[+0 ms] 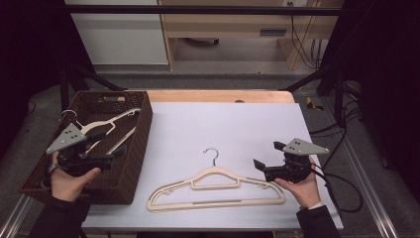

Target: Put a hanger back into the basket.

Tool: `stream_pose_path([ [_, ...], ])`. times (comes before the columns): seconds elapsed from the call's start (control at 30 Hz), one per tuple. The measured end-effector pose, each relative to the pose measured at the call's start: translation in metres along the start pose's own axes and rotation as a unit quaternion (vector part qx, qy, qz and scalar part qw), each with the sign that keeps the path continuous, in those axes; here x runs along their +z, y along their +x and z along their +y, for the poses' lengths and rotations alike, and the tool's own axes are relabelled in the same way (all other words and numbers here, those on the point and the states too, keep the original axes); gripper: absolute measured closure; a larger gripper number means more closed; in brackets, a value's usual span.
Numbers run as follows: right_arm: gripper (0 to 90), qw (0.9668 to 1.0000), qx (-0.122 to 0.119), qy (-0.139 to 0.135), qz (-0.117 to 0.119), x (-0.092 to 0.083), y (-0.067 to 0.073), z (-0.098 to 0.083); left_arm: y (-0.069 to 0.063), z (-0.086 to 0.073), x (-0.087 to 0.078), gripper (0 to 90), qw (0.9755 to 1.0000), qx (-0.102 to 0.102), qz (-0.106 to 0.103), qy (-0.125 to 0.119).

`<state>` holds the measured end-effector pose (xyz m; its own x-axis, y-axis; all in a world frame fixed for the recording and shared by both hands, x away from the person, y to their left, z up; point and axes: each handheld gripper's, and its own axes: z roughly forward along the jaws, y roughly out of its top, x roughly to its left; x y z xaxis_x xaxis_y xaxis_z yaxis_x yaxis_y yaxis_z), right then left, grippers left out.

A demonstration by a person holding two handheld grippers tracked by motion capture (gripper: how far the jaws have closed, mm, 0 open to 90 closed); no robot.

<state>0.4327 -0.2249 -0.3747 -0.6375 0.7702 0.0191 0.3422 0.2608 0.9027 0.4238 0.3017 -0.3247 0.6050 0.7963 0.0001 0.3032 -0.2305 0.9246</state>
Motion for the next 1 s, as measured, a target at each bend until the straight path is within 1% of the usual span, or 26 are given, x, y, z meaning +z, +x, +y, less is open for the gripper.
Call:
stream_pose_path([
  [0.07,7.6,1.0000,-0.002,-0.001,0.000,0.000,0.000,0.001,-0.011,0.000,0.005,11.7,0.9999,0.001,-0.014,-0.007],
  [0.1,7.6,1.0000,-0.002,-0.003,0.001,0.000,0.000,0.002,-0.016,-0.001,0.007,11.6,0.9998,0.001,-0.017,-0.009],
  [0.13,7.7,1.0000,-0.001,-0.003,0.002,0.000,0.000,0.003,-0.023,-0.002,0.011,11.3,0.9997,-0.001,-0.023,-0.011],
  [0.2,7.7,1.0000,-0.002,-0.005,0.005,0.002,0.002,0.004,-0.033,-0.004,0.020,10.7,0.9993,0.007,-0.036,-0.008],
  [0.3,8.0,0.9999,-0.002,-0.006,0.013,0.004,0.005,0.005,-0.046,-0.008,0.032,10.3,0.9989,0.014,-0.045,0.002],
  [0.4,7.8,0.9999,-0.003,-0.005,0.014,0.006,0.007,0.004,-0.055,-0.012,0.041,9.6,0.9986,0.020,-0.048,0.009],
  [0.47,7.6,0.9999,-0.004,-0.004,0.014,0.007,0.008,0.003,-0.060,-0.015,0.044,9.3,0.9985,0.017,-0.051,0.010],
  [0.5,7.7,0.9999,-0.005,-0.006,0.014,0.007,0.009,0.003,-0.062,-0.016,0.046,9.4,0.9983,0.016,-0.055,0.011],
  [0.57,7.7,0.9998,-0.004,-0.006,0.017,0.007,0.009,0.003,-0.065,-0.018,0.048,9.4,0.9982,0.018,-0.056,0.014],
  [0.63,7.7,0.9998,-0.006,-0.005,0.017,0.007,0.010,0.002,-0.069,-0.022,0.052,9.4,0.9979,0.015,-0.061,0.017],
  [0.73,8.0,0.9997,-0.009,-0.002,0.021,0.008,0.011,0.002,-0.072,-0.028,0.057,9.6,0.9970,0.015,-0.070,0.029],
  [0.8,8.5,0.9997,-0.008,0.001,0.023,0.009,0.012,0.001,-0.074,-0.030,0.060,9.7,0.9970,0.018,-0.068,0.034],
  [0.83,8.6,0.9996,-0.010,0.005,0.024,0.010,0.012,0.001,-0.074,-0.032,0.061,9.7,0.9967,0.015,-0.072,0.036],
  [1.0,9.7,0.9990,-0.018,0.029,0.029,0.017,0.015,0.004,-0.081,-0.037,0.069,10.1,0.9951,0.022,-0.082,0.051],
])
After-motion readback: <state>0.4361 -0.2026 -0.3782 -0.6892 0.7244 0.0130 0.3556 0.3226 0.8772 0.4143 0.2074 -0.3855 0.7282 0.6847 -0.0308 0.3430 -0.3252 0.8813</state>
